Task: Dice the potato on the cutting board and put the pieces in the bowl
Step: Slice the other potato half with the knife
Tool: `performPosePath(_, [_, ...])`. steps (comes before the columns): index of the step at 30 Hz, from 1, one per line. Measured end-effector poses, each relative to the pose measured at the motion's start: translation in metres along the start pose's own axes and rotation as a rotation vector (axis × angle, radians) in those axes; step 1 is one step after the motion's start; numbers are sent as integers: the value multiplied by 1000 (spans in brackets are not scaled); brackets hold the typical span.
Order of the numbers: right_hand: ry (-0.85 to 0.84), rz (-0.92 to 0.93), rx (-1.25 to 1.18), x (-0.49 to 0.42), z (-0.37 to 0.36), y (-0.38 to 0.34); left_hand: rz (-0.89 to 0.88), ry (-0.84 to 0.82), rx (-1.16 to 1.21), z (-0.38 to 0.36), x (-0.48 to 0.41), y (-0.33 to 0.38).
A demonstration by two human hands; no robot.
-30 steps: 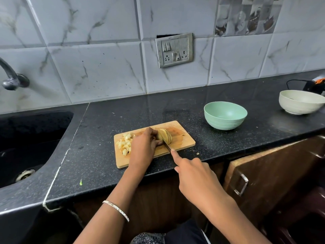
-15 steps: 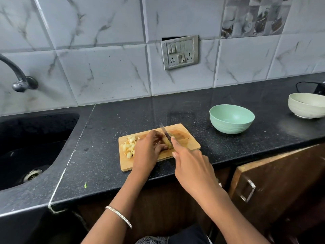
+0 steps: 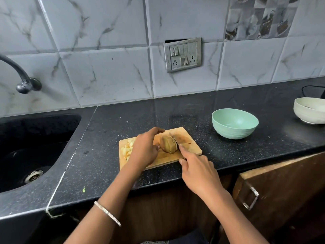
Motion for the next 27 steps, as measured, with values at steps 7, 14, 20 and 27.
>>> performPosePath(7, [29, 0, 98, -6, 1, -14, -113, -478, -122, 4, -43, -1])
performPosePath(14, [114, 20, 144, -15, -1, -18, -198, -529, -46, 1, -49, -1])
performPosePath(20, [35, -48, -52, -34, 5, 8, -285, -560, -120, 8, -49, 5])
performPosePath(27, [64, -72, -25, -41, 2, 12, -410, -649, -314, 3, -55, 15])
Point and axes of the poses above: each hand's wrist, its own x-axis away from the middle knuckle, its own z-axis out of the back of the hand, y = z × x, the point moved 4 cm from there along -x, towards the middle knuckle, and after that the axes turned 3 degrees about -x, right-handed, at the moved point
